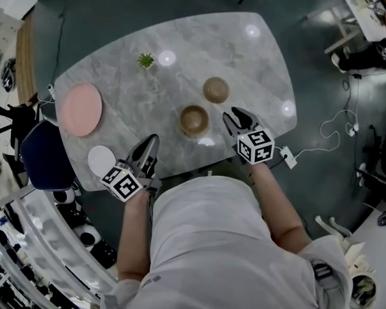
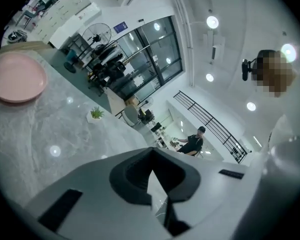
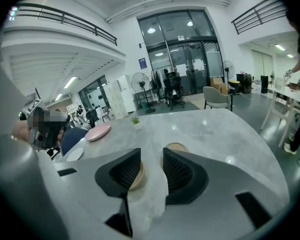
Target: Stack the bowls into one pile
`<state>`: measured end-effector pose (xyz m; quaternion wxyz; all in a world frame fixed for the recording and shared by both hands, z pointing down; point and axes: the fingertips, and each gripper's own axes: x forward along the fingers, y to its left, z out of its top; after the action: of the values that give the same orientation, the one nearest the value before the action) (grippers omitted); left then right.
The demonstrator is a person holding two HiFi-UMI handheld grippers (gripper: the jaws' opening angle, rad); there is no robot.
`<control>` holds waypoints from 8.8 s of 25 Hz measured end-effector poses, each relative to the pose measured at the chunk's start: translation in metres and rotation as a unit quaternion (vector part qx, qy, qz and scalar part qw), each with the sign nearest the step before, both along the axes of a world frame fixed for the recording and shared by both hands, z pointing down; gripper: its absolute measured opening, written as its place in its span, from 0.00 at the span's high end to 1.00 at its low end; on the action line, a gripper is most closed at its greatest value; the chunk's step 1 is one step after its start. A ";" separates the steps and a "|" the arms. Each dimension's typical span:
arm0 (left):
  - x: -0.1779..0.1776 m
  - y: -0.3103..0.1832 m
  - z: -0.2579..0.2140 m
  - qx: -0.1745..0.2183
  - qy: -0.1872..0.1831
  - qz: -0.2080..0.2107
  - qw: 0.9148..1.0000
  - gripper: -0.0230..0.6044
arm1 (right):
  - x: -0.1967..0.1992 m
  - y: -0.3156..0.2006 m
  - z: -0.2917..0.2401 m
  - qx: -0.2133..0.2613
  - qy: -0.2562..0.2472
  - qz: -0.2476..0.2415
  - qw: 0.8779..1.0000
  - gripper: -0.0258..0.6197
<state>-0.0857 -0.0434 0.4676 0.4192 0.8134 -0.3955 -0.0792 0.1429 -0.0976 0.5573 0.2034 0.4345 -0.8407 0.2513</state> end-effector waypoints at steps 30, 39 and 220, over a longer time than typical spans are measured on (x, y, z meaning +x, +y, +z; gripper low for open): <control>-0.001 0.019 0.022 -0.069 -0.069 -0.159 0.983 0.96 | -0.004 -0.090 0.142 -0.053 0.079 -0.117 0.989 0.26; -0.002 0.032 0.018 -0.067 -0.066 -0.180 0.979 0.96 | -0.005 -0.101 0.155 -0.043 0.107 -0.107 0.987 0.27; 0.002 -0.024 -0.077 0.154 -0.147 0.019 0.977 0.96 | -0.051 0.032 -0.139 0.116 0.007 -0.062 0.991 0.93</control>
<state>-0.0837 -0.0677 0.3908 0.2277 0.8784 -0.4202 -0.0106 0.0924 -0.0658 0.4179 0.1724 0.4042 -0.8878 0.1366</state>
